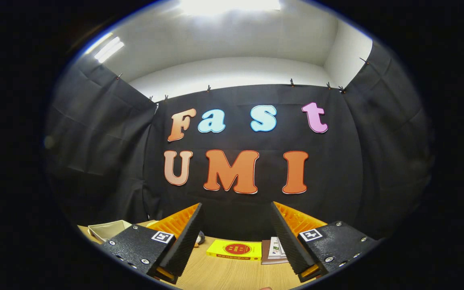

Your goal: Open the storage box then place both shoes into the box .Put the left shoe in first, then the right shoe, with the right side of both shoes facing outward in a uniform manner.

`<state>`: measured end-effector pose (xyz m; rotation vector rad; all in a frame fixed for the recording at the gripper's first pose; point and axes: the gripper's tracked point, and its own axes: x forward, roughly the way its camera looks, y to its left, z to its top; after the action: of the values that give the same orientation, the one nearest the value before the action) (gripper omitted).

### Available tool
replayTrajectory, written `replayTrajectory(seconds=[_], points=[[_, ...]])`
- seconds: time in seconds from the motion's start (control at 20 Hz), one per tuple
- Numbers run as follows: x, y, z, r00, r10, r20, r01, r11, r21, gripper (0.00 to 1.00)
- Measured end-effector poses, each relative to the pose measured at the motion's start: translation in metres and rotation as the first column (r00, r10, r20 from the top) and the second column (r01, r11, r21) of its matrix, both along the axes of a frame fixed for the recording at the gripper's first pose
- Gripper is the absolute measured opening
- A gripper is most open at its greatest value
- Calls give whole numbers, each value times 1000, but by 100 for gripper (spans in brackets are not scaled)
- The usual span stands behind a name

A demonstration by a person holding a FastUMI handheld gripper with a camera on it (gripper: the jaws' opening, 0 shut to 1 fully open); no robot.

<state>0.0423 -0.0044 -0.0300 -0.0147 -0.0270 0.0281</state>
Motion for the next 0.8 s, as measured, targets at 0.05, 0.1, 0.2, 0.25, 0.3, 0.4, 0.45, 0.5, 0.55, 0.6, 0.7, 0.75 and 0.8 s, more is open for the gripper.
replayTrajectory(seconds=[0.05, 0.1, 0.2, 0.25, 0.3, 0.4, 0.45, 0.5, 0.55, 0.6, 0.7, 0.75, 0.8], points=[[0, 1, 0, 1000, 0, 0, 0, 1000, 0, 97], [1, 0, 0, 1000, -1, -1, 1, 1000, -1, 97], [3, 2, 1, 1000, 0, -2, 0, 1000, -1, 97], [3, 3, 1, 1000, 1, -4, -1, 1000, 1, 97], [3, 3, 1, 1000, 2, -5, -2, 1000, 2, 97], [3, 4, 1, 1000, 3, -6, -3, 1000, 2, 97], [1, 3, 0, 1000, 1, -8, -1, 1000, 0, 97], [2, 3, 0, 1000, 0, -9, 0, 1000, -1, 97], [2, 1, 0, 1000, -6, -11, 6, 1000, 0, 97], [2, 0, -1, 1000, -11, -12, 11, 1000, 3, 97], [0, -3, 0, 1000, -20, -14, 21, 1000, 10, 97], [0, -3, -1, 1000, -20, -14, 20, 1000, 10, 97], [-1, -4, 0, 1000, -23, -15, 23, 1000, 5, 97]])
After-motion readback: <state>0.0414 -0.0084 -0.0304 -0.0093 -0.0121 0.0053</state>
